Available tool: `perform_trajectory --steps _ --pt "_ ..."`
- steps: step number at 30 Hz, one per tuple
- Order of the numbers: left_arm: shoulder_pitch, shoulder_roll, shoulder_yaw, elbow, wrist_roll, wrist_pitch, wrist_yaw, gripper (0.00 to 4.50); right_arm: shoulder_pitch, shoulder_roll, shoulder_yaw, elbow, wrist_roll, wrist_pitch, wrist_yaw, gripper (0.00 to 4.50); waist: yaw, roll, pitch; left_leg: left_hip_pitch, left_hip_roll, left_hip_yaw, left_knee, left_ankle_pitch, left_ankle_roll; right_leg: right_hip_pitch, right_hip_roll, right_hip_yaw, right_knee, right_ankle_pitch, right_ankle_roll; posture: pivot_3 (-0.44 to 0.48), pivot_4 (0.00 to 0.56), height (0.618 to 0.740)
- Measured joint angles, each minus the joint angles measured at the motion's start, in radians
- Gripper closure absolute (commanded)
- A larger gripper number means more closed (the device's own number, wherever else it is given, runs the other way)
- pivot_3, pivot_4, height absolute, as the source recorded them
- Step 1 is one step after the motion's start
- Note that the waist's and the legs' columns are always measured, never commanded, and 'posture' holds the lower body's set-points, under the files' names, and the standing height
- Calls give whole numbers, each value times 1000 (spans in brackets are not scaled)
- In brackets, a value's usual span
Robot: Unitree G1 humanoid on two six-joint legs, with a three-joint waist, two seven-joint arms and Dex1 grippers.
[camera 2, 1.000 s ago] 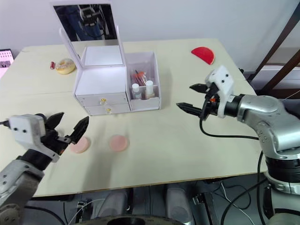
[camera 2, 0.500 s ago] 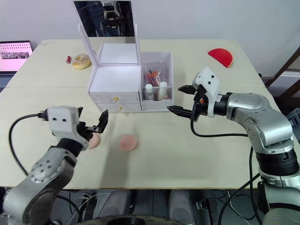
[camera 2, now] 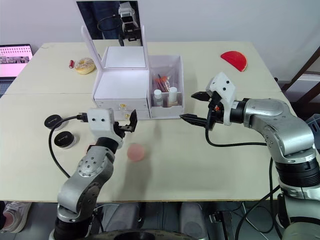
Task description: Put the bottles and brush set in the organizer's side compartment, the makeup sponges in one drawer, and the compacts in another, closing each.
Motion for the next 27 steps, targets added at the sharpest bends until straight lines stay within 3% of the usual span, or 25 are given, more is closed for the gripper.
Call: perform_trajectory --steps 10,13,20,27 --pt "-32 -29 46 47 60 -35 -29 0 6 -5 -1 0 -1 -1 6 54 0 0 0 0 0 0 0 0 0 0 0 0 0 0 0 0 150 739" --pt "-34 -38 56 47 67 -35 -44 840 6 -5 -1 0 -1 -4 3 0 0 0 0 0 0 0 0 0 0 0 0 0 0 0 1 0 150 739" --pt "-35 -51 58 47 67 -33 -71 4341 6 -3 -1 0 -1 -4 -6 0 0 0 0 0 0 0 0 0 0 0 0 0 0 -1 2 0 150 739" --pt "-35 -67 74 47 67 -26 -93 4456 6 -3 -1 -8 1 -3 -15 0 0 0 0 0 0 0 0 0 0 0 0 0 0 -1 3 0 150 739"
